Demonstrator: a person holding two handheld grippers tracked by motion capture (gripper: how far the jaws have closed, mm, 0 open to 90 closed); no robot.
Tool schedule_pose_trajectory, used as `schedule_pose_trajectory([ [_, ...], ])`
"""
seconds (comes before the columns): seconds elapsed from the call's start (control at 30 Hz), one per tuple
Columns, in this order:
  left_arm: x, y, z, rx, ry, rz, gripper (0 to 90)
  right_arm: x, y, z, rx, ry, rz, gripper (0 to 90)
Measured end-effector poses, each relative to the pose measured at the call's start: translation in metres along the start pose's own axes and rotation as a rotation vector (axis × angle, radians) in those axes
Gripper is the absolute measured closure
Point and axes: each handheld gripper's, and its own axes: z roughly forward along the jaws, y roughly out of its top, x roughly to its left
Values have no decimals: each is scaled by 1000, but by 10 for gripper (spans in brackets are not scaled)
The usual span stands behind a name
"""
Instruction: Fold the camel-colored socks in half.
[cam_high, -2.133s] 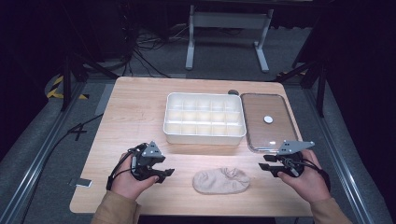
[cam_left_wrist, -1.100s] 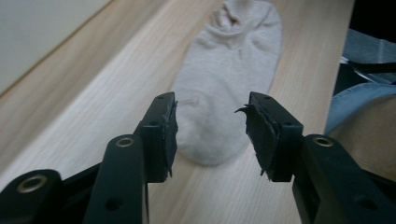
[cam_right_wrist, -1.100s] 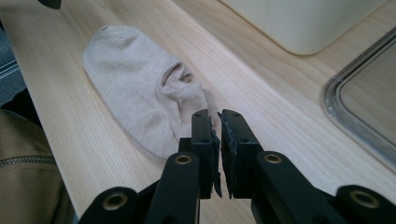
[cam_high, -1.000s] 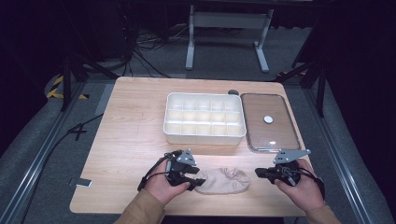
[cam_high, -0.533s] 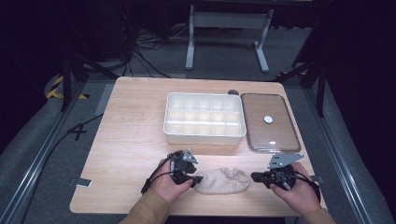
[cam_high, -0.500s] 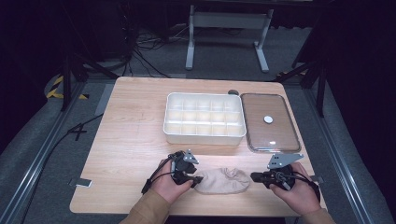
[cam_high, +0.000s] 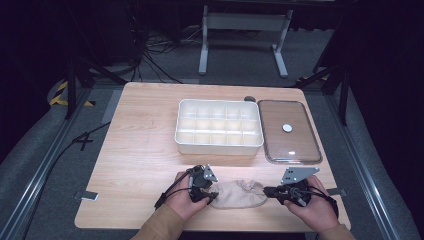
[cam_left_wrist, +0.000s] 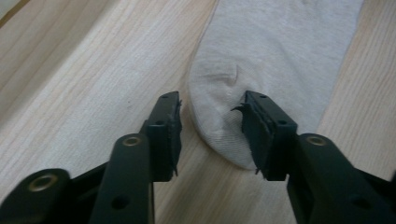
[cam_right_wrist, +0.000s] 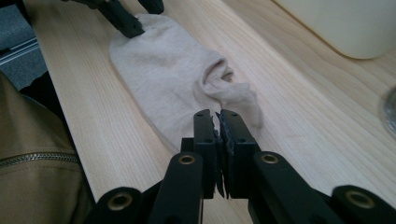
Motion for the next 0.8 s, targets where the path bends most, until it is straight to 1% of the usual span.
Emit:
schedule_pose_trajectory([
  [0.07,-2,0,0,-6,-4,6,648,3,1,5,2,9,-2,872],
  [0.2,-1,-2,1,-18,-15,14,669,10,2,17,21,25,-13,876],
  [0.23,-2,-3,2,-35,-16,11,677,12,2,20,24,30,-19,876],
  [0.3,-2,-3,2,-39,-18,20,691,16,3,27,13,37,-27,870],
  [0.4,-1,-4,3,-53,-32,8,707,23,5,38,-17,54,-35,859],
  [0.43,-1,-5,3,-62,-33,6,714,25,5,43,-28,52,-38,859],
  [0.53,-1,-5,3,-66,-32,2,718,28,5,52,-54,63,-28,862],
  [0.6,-1,-5,3,-61,-34,0,718,29,7,58,-68,53,-28,865],
  [0.67,-1,-6,3,-72,-35,-7,718,29,9,62,-84,54,-24,875],
  [0.73,-1,-6,3,-74,-34,-13,717,29,10,65,-71,44,-21,888],
  [0.8,-2,-7,3,-79,-30,-21,698,28,8,68,-30,12,-18,895],
])
